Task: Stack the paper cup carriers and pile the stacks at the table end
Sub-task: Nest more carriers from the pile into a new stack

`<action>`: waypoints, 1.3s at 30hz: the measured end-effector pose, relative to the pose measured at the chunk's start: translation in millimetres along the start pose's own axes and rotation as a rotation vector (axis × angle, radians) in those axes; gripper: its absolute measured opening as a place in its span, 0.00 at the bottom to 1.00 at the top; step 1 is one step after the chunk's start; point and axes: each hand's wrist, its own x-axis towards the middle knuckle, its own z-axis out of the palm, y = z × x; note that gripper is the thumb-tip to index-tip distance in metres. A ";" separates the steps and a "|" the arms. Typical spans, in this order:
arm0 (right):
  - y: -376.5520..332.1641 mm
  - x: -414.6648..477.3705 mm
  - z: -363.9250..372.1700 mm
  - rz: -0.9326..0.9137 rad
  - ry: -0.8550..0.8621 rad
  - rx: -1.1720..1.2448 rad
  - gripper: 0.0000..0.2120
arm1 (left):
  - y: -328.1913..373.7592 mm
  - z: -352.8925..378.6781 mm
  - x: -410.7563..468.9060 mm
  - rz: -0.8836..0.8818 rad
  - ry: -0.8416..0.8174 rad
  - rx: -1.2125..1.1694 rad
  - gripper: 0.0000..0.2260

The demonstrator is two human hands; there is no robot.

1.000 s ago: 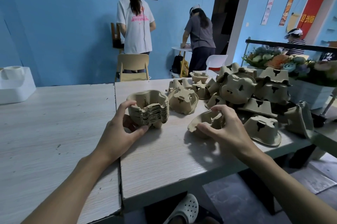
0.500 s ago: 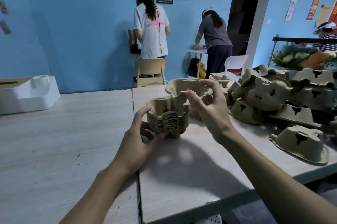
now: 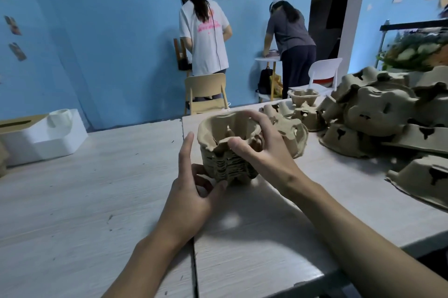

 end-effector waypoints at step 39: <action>50.2 10.6 -47.7 0.198 0.382 -0.582 0.31 | 2.3 -3.4 -0.8 0.005 0.008 0.036 0.34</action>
